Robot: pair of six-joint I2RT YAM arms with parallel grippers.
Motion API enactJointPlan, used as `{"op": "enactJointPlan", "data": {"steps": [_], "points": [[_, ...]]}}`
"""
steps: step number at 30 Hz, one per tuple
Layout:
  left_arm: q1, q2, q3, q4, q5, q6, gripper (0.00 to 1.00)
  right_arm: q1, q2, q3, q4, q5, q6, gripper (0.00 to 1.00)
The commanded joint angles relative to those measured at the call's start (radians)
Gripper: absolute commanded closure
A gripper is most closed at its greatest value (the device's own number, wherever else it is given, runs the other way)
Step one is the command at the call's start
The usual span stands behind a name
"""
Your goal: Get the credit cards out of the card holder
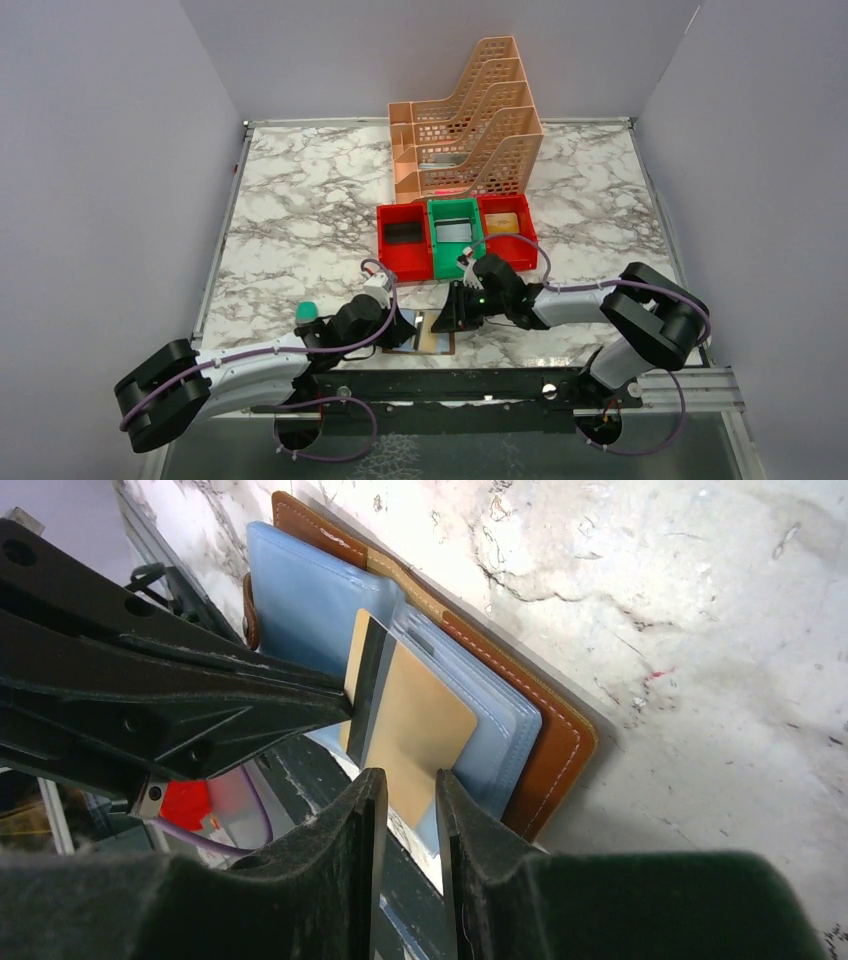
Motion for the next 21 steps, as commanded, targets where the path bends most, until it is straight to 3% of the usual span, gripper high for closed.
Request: {"op": "enactJointPlan", "data": {"steps": [1,14,21], "points": [[0.003,-0.052,0.020,-0.047,-0.029,-0.004,1.00,0.003,0.044,-0.084,-0.013,0.099,0.035,0.69],[0.003,-0.178,0.024,-0.224,-0.112,0.002,1.00,0.003,0.044,-0.090,-0.057,0.180,0.069,0.70],[0.003,-0.192,0.013,-0.194,-0.096,0.000,1.00,0.003,-0.051,-0.030,-0.085,0.099,-0.025,0.69]]}}
